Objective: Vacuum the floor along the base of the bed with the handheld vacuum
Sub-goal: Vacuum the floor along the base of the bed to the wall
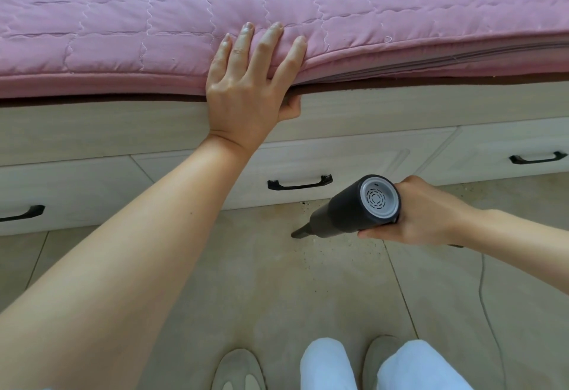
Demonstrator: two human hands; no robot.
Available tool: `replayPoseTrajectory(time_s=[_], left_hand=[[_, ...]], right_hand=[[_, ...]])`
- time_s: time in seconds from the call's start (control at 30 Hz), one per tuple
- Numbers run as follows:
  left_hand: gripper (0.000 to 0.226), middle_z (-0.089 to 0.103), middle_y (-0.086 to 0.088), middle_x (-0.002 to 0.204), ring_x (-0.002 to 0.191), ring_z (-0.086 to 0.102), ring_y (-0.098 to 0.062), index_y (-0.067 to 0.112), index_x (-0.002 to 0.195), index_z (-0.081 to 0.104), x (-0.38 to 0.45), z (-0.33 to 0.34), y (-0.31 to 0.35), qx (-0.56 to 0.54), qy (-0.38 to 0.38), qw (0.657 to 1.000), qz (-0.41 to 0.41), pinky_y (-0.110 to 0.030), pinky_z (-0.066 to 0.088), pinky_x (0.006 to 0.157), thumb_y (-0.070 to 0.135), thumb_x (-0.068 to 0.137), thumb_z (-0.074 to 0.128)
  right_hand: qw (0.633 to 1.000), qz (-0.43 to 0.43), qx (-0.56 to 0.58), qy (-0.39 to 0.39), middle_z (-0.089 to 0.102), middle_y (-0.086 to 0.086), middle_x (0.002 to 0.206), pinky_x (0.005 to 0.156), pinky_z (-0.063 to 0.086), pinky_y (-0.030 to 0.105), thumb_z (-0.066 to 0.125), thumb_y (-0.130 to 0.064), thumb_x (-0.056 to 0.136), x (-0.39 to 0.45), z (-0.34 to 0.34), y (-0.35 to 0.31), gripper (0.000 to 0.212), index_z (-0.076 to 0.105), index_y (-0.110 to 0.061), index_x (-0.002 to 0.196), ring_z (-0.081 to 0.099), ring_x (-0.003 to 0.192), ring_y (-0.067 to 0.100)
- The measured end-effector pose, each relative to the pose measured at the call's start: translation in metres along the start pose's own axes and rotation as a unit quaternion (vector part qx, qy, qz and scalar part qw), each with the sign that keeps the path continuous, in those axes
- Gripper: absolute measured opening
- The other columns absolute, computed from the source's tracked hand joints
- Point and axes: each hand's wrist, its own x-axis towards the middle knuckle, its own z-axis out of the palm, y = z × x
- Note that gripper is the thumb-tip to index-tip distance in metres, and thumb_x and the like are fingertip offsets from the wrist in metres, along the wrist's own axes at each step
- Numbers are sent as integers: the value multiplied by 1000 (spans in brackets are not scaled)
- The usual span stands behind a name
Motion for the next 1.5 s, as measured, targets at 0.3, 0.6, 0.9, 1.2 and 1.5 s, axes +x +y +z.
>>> replayPoseTrajectory(time_s=[0.3,0.6,0.9,1.2,1.5], left_hand=[[59,70,-4,124,111,68,-33,28,125,69,0,0,0,7,-3,1000,0,-48,55,94,55,73,72],[58,69,-3,125,111,68,-32,29,126,68,-1,1,-1,13,-1,1000,0,-48,55,94,56,75,70],[56,70,-3,124,111,68,-32,28,126,67,-1,1,0,15,6,1000,2,-47,55,93,55,77,68],[56,69,-2,125,112,68,-32,29,127,66,-2,1,0,15,4,1000,2,-47,55,94,55,78,67],[58,69,-2,126,112,68,-32,29,127,66,-2,1,0,18,1,1000,5,-47,55,94,56,76,69]], right_hand=[[999,5,-39,27,52,-22,66,58,39,21,66,-63,70,20,9,-6,45,57,-31,101,57,68,14],[1000,-6,-8,18,55,-22,67,61,46,25,71,-60,67,12,6,-5,43,60,-30,96,59,69,12],[999,-11,38,-16,55,-31,64,61,42,8,76,-52,66,-4,-3,-2,33,61,-32,88,56,70,-8],[995,-26,79,-60,67,-17,81,69,51,27,70,-61,62,-16,-6,0,44,61,-32,93,62,79,1],[999,-33,15,-13,57,-25,68,63,50,24,68,-63,64,-10,-5,3,41,61,-32,90,60,68,3]])
